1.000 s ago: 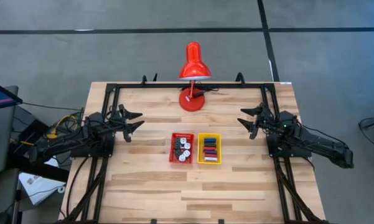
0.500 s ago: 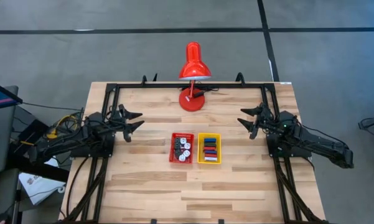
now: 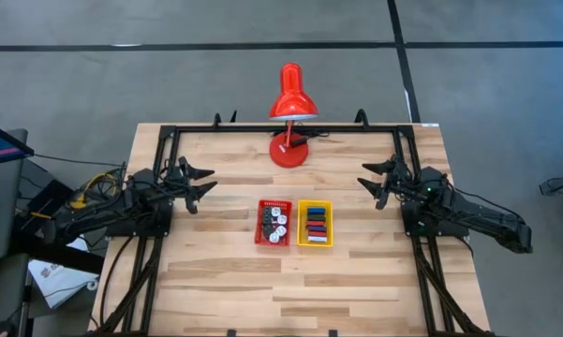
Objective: Pick & Place Office items
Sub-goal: Return to Home Position
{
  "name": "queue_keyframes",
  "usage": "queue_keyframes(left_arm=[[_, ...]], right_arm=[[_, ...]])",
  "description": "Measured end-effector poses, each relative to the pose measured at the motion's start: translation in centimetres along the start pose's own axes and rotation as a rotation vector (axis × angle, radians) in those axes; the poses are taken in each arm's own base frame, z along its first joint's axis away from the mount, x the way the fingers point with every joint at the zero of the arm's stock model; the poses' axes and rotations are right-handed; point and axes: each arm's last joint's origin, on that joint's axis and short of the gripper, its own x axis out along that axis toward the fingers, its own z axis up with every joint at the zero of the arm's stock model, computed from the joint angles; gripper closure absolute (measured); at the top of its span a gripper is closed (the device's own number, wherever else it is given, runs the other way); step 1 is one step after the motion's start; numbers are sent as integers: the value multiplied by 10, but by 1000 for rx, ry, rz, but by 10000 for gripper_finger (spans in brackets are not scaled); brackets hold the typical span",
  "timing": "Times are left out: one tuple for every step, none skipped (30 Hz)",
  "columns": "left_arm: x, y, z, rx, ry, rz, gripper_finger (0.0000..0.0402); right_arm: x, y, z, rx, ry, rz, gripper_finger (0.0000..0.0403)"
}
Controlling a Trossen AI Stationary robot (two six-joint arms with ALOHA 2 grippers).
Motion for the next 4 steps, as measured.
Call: queue_keyframes(left_arm=[[0,0,0,0,0,0,215],[0,0,0,0,0,0,215],[0,0,0,0,0,0,215],[0,0,0,0,0,0,215]], right_arm=[[0,0,0,0,0,0,147],[0,0,0,0,0,0,147],[0,0,0,0,0,0,147],[0,0,0,0,0,0,147]])
